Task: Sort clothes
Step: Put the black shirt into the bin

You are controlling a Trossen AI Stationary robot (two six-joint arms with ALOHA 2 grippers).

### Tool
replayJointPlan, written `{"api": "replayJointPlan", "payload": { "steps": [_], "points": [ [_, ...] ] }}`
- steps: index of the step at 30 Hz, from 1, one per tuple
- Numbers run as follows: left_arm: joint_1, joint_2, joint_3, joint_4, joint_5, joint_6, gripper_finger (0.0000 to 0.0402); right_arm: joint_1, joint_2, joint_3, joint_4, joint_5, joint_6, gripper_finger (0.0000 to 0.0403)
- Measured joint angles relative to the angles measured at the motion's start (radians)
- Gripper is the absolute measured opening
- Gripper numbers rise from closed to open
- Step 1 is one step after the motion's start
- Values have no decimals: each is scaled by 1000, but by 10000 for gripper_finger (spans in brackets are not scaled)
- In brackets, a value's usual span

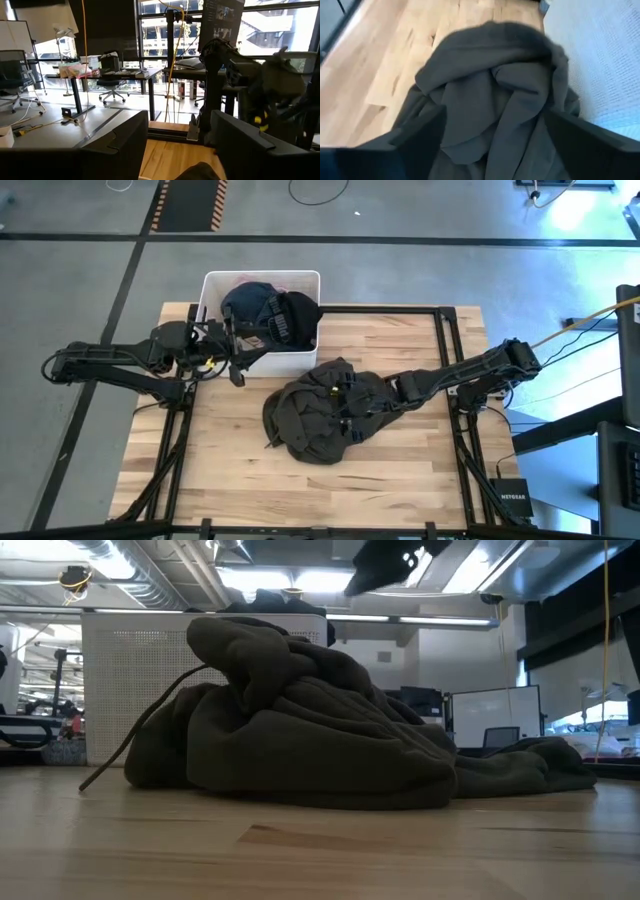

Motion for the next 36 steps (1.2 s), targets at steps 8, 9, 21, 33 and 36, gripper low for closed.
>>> {"api": "replayJointPlan", "payload": {
  "steps": [8,9,21,33,36],
  "points": [
    [0,0,0,0,0,0,211,0,137,0,16,3,-2,381],
    [0,0,0,-1,0,0,211,0,155,0,27,16,-3,384],
    [0,0,0,-7,0,0,211,1,256,0,66,-77,-3,397],
    [0,0,0,-7,0,-1,211,0,269,2,153,-61,5,397],
    [0,0,0,-7,0,-3,211,0,315,2,192,-61,10,397]
  ]
}}
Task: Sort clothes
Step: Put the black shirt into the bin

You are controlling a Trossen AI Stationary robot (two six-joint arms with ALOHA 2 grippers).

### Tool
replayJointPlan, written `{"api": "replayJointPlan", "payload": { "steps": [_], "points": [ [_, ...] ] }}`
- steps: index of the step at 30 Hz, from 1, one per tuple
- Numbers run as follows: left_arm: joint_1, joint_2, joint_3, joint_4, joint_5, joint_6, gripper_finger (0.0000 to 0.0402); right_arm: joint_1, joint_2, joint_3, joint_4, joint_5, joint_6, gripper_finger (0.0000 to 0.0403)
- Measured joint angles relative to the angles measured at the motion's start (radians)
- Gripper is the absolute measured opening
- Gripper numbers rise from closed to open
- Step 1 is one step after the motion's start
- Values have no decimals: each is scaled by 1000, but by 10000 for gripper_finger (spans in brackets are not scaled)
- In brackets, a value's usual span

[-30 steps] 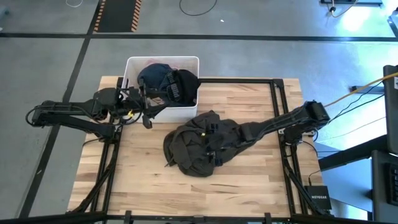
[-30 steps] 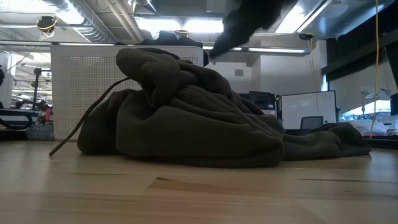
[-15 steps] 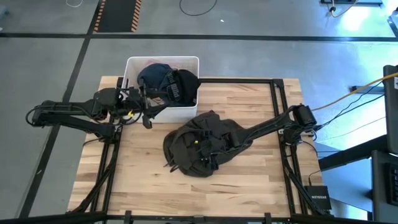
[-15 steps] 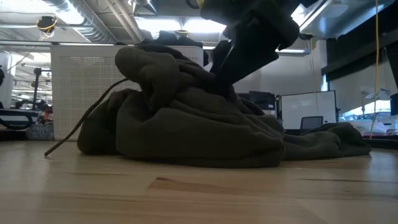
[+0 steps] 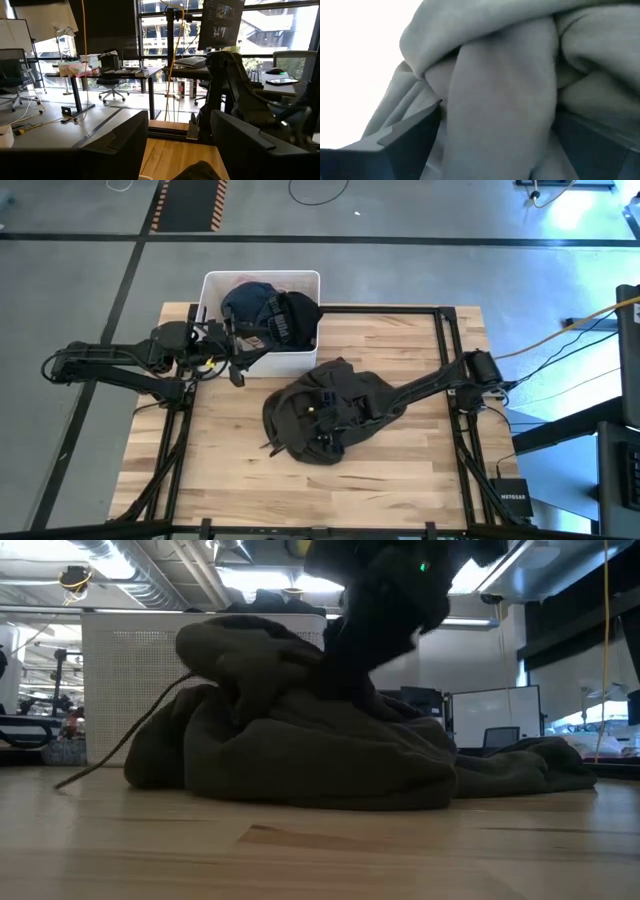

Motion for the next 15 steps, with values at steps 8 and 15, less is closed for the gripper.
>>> {"api": "replayJointPlan", "payload": {
  "steps": [8,15],
  "points": [
    [0,0,0,-11,0,-10,211,-14,110,3,18,89,11,397],
    [0,0,0,-12,0,-12,211,-69,164,6,2,113,10,362]
  ]
}}
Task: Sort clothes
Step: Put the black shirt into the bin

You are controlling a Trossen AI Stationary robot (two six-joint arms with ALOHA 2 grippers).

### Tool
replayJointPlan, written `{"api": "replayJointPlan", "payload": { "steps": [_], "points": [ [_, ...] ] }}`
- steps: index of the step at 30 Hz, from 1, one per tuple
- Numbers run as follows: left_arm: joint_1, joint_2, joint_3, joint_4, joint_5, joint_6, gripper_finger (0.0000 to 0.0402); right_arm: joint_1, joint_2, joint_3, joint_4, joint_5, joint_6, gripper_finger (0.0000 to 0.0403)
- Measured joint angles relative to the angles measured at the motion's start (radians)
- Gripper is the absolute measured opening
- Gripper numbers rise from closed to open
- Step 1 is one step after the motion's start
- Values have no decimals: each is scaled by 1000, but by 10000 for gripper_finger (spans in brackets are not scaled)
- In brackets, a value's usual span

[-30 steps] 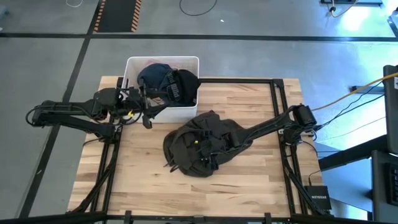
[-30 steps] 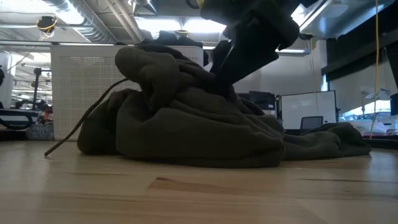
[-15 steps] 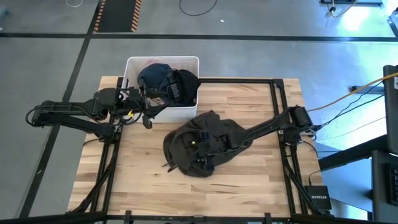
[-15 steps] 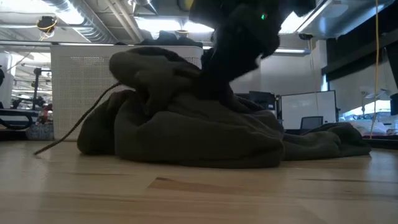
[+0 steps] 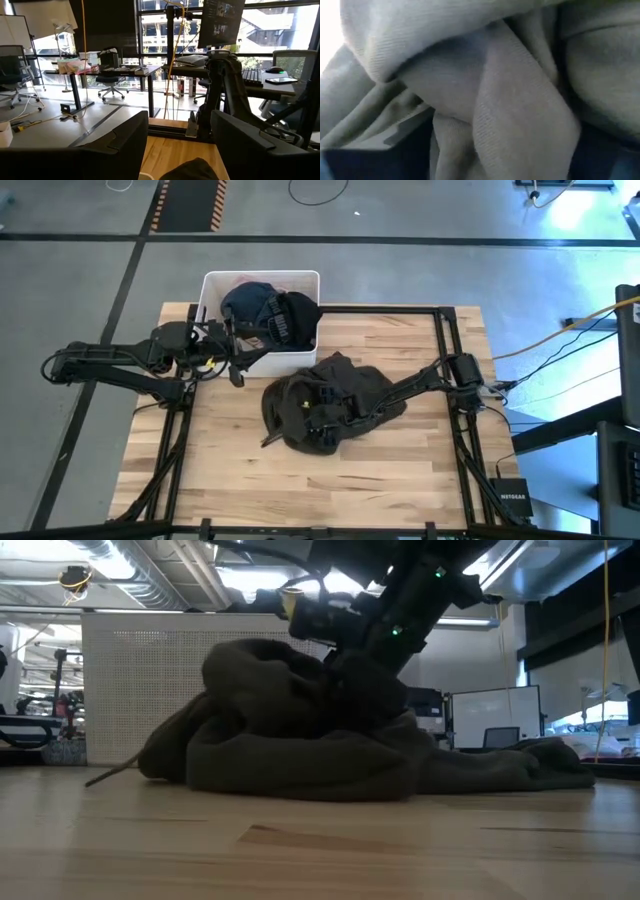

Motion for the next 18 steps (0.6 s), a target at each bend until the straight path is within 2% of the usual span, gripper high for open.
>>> {"api": "replayJointPlan", "payload": {
  "steps": [4,10,18],
  "points": [
    [0,0,0,-1,0,0,211,-17,3,0,-21,1,0,264],
    [0,0,0,-8,0,-7,211,-15,3,0,-56,11,-2,50],
    [0,0,0,-11,0,-8,211,34,-85,-9,-201,53,-17,47]
  ]
}}
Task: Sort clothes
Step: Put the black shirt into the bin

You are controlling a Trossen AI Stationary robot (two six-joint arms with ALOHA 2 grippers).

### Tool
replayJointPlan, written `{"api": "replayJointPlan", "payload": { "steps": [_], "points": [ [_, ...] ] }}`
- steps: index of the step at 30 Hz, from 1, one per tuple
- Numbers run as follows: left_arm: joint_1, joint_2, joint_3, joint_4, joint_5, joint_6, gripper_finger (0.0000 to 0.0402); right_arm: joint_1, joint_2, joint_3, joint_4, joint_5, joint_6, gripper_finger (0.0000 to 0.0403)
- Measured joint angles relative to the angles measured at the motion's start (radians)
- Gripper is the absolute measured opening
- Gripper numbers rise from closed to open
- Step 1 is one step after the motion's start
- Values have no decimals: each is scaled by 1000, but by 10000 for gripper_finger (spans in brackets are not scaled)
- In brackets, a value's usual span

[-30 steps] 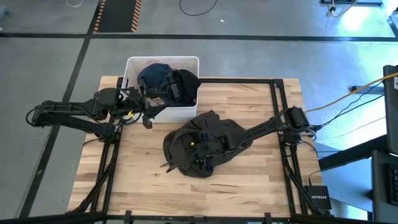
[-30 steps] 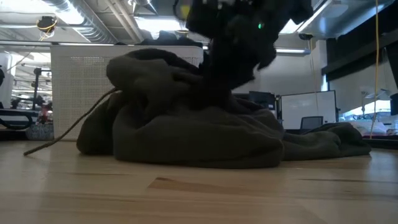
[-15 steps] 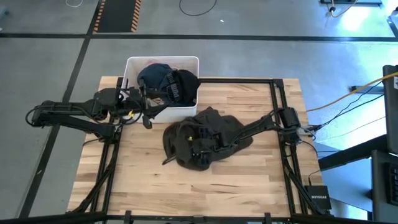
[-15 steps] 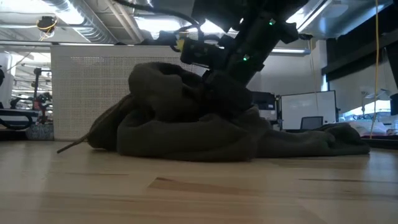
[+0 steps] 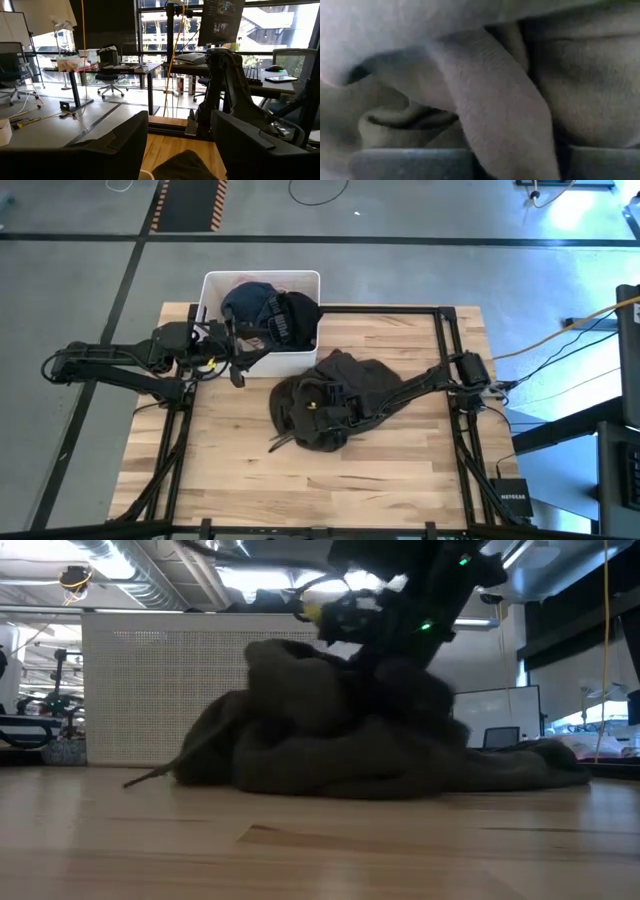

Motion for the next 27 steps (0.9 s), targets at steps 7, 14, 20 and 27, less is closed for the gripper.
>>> {"api": "replayJointPlan", "payload": {
  "steps": [7,14,20,27],
  "points": [
    [0,0,0,-3,0,-3,211,17,-200,-5,-97,-19,10,47],
    [0,0,0,-7,0,-2,211,14,-386,-3,-112,22,10,47],
    [0,0,0,-10,0,-2,211,12,-538,29,-109,80,-6,47],
    [0,0,0,-14,0,-11,211,13,-614,163,-122,112,-60,47]
  ]
}}
